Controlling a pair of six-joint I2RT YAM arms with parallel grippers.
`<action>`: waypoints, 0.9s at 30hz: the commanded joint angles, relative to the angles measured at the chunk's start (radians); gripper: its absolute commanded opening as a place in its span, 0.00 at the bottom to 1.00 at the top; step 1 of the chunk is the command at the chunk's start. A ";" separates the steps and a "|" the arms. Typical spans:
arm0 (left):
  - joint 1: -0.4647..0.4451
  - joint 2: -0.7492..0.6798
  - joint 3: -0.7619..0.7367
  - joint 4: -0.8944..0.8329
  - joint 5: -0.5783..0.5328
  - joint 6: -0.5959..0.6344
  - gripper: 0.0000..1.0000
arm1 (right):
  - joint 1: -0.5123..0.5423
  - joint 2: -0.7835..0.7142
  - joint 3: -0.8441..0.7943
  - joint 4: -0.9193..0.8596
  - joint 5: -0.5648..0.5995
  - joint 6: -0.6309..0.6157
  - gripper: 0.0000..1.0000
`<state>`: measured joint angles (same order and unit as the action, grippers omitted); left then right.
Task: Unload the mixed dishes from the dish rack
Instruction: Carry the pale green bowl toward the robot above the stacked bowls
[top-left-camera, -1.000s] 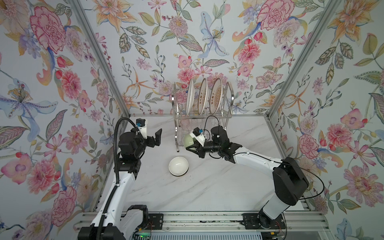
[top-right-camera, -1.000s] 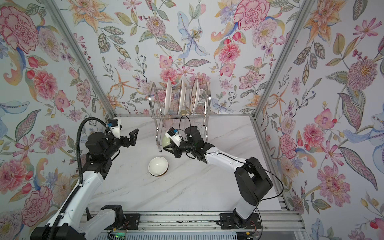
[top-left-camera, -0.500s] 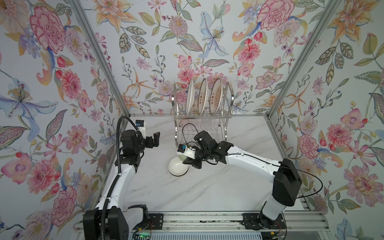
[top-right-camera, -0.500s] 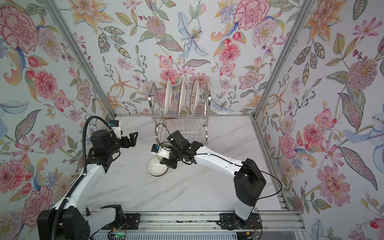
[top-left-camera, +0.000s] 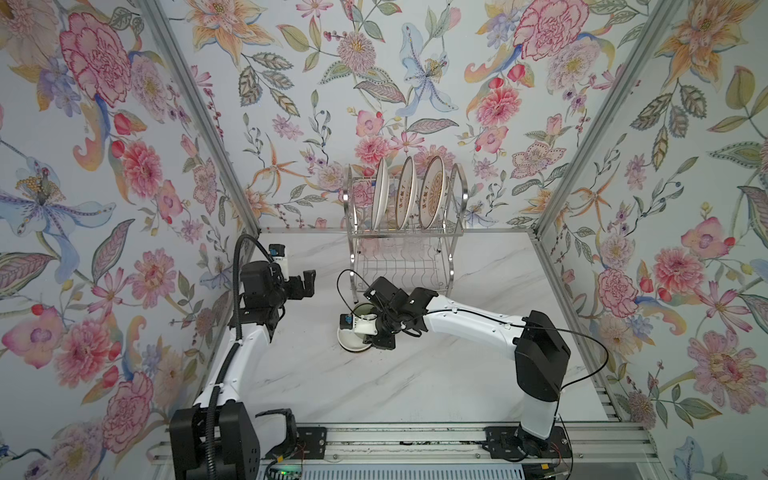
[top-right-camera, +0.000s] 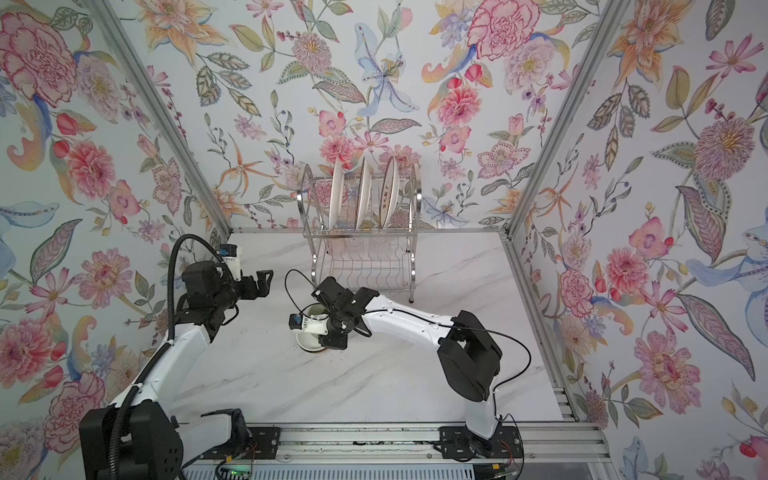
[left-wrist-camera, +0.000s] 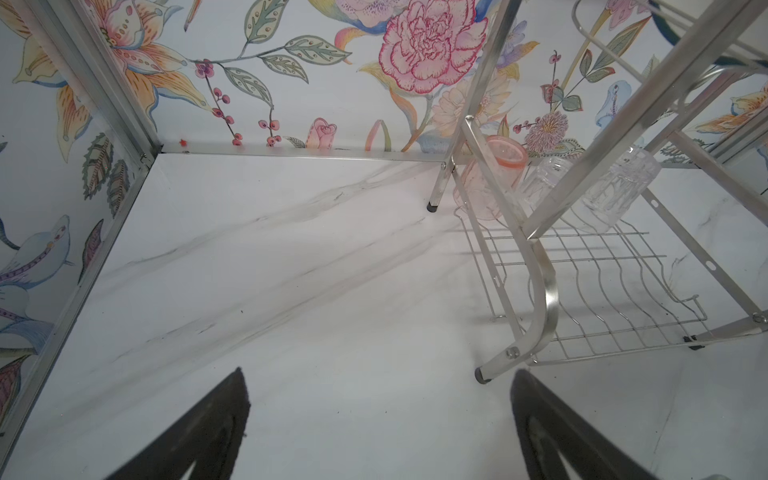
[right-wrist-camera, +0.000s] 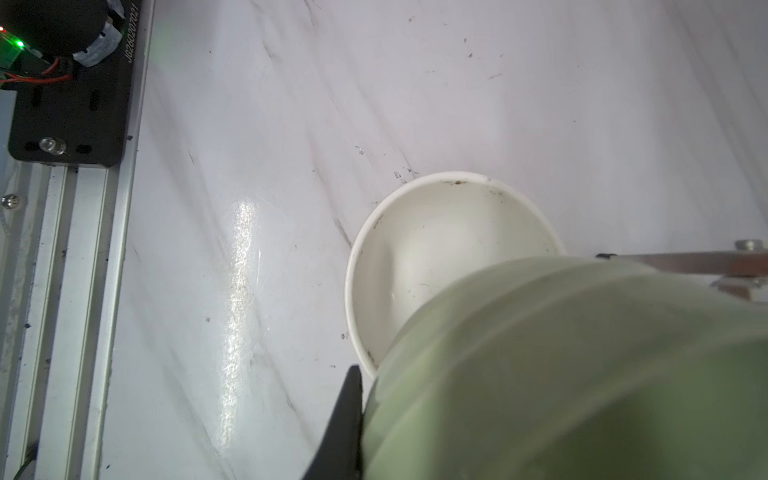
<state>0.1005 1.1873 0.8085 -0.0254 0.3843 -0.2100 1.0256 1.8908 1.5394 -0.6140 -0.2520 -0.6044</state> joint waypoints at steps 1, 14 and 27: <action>0.012 0.008 0.034 -0.021 -0.019 -0.006 0.99 | 0.017 0.021 0.060 -0.022 0.054 -0.074 0.00; 0.015 -0.001 0.037 -0.028 -0.022 0.003 0.99 | 0.044 0.162 0.250 -0.160 0.127 -0.172 0.01; 0.020 0.002 0.041 -0.047 -0.027 0.018 0.99 | 0.069 0.228 0.326 -0.230 0.126 -0.185 0.06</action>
<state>0.1066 1.1893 0.8169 -0.0536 0.3767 -0.2054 1.0855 2.0995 1.8248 -0.8291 -0.1257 -0.7738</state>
